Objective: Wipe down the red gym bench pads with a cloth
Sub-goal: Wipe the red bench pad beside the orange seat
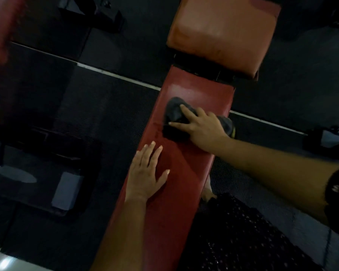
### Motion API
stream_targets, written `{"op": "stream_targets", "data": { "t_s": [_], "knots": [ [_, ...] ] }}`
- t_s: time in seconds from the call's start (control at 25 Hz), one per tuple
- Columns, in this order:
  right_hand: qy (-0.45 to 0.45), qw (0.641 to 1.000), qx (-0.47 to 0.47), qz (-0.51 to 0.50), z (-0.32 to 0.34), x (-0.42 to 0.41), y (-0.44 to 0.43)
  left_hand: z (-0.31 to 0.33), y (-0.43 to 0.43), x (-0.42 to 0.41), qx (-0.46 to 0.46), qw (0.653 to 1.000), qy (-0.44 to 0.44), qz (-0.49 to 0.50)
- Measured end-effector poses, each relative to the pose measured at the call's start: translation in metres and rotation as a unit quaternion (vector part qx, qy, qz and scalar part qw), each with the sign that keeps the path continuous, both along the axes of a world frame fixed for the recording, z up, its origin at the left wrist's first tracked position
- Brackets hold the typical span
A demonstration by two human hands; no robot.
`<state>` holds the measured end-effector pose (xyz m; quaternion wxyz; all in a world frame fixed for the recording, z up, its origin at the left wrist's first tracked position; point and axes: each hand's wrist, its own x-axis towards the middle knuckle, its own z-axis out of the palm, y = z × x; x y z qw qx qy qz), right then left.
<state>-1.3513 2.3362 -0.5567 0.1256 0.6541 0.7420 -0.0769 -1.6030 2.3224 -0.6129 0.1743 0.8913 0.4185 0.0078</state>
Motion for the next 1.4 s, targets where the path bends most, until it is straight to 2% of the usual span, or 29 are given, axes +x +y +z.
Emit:
{"op": "stream_targets", "data": {
  "t_s": [0.24,0.52,0.68,1.04,1.2,1.4],
  "knots": [
    [-0.023,0.996,0.004,-0.081,-0.004,0.036,-0.094,-0.001,0.000,-0.007,0.001,1.000,0.015,-0.011],
    [-0.012,0.981,-0.017,-0.192,-0.002,-0.001,-0.128,-0.002,-0.007,-0.021,-0.021,0.999,0.024,0.000],
    [0.003,0.988,0.018,-0.153,-0.005,-0.027,-0.072,0.001,-0.008,-0.024,-0.035,0.999,0.021,0.006],
    [0.010,1.000,0.001,-0.018,0.001,-0.080,0.030,0.005,-0.011,-0.038,-0.049,0.999,0.001,0.007],
    [0.013,0.998,-0.010,0.065,0.001,-0.076,0.026,0.007,-0.009,-0.038,-0.073,0.997,-0.010,0.022],
    [-0.009,0.999,0.021,0.029,-0.007,-0.036,-0.030,0.015,-0.008,-0.042,-0.081,0.997,0.013,0.011]
  ]
}}
